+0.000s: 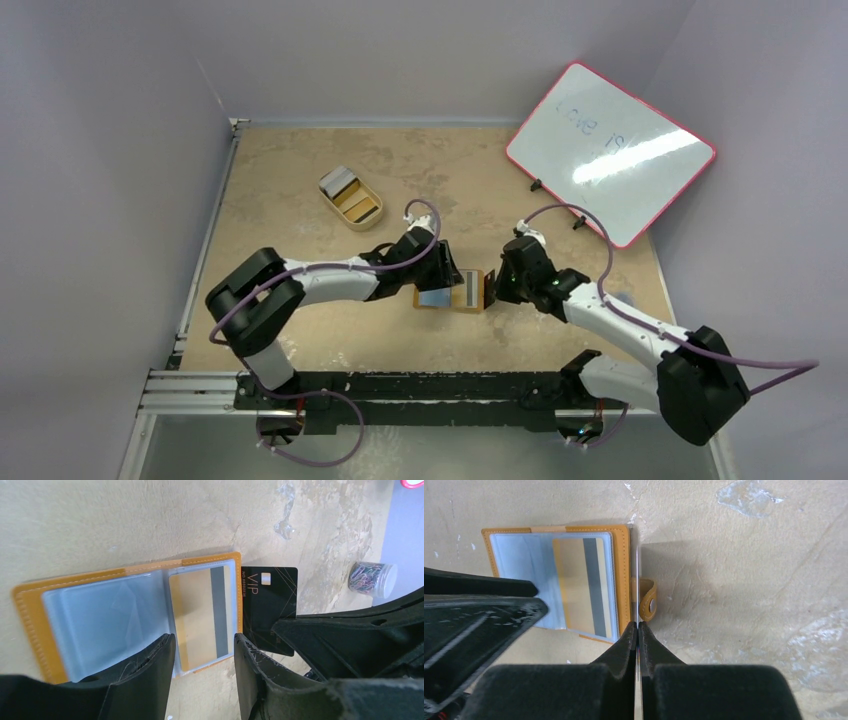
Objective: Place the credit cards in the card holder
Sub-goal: Insert the credit card into the card holder.
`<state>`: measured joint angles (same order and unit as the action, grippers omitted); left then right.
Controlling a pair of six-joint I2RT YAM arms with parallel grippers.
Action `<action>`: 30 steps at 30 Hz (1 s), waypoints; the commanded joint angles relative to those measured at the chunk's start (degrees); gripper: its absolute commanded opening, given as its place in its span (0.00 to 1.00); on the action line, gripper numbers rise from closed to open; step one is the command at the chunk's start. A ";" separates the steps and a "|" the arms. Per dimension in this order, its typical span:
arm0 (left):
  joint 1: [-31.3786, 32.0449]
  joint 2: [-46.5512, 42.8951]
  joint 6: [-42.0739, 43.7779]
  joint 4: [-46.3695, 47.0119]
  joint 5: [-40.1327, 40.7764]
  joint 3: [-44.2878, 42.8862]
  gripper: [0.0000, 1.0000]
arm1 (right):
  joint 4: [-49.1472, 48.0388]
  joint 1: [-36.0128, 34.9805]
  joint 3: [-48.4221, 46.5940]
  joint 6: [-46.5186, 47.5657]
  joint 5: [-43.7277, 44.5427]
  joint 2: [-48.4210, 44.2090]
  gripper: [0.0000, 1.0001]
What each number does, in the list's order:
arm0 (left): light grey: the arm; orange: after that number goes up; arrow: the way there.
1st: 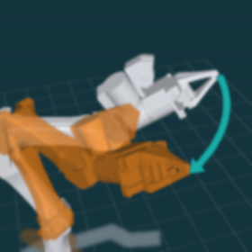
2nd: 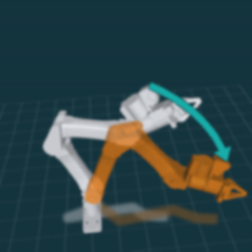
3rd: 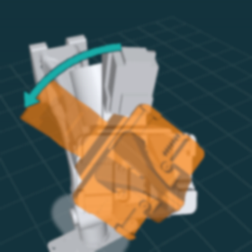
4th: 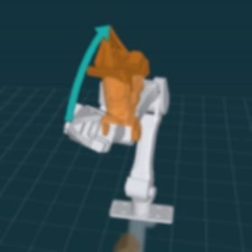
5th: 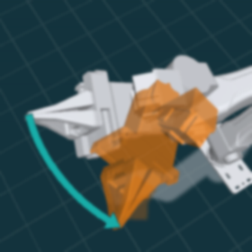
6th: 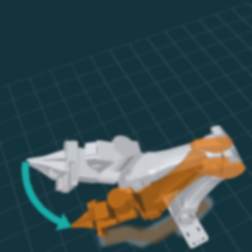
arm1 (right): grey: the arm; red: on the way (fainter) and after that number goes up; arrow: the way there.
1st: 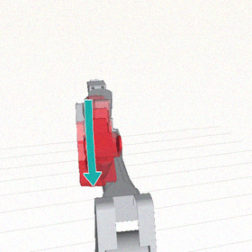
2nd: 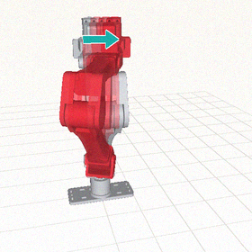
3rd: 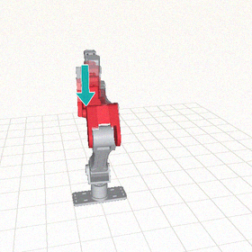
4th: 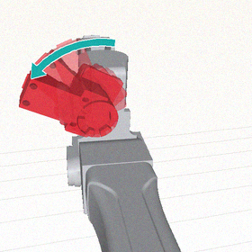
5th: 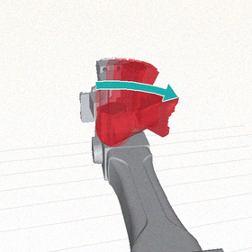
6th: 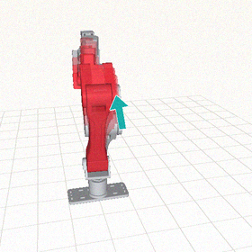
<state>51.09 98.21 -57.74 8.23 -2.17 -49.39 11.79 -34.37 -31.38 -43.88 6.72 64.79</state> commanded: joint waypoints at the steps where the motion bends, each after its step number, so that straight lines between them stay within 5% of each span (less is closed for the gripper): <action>1: -0.34 -8.45 5.42 -6.21 6.55 -3.02 0.47 | 5.31 -0.08 -4.45 0.05 2.87 -4.04 0.00; 8: -5.26 -14.88 8.85 -13.13 8.99 0.30 0.42 | 4.01 -0.08 -7.02 1.34 2.99 -6.31 0.00; 13: -6.19 -16.40 10.97 -18.20 10.62 2.64 0.34 | -6.61 -0.26 -4.55 3.07 -6.84 -7.26 0.00; 19: -6.23 -16.87 9.40 -17.85 12.35 7.25 0.30 | -18.34 -0.51 -1.29 0.48 -15.71 -3.02 0.00; 30: -5.44 -15.99 5.95 -8.25 5.01 13.47 0.20 | -22.91 -0.61 1.21 -0.84 -14.59 5.08 0.00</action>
<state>44.84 83.00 -50.06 -6.04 5.82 -36.82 -6.02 -34.85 -31.18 -43.90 -6.74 68.64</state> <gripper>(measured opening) 0.226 0.007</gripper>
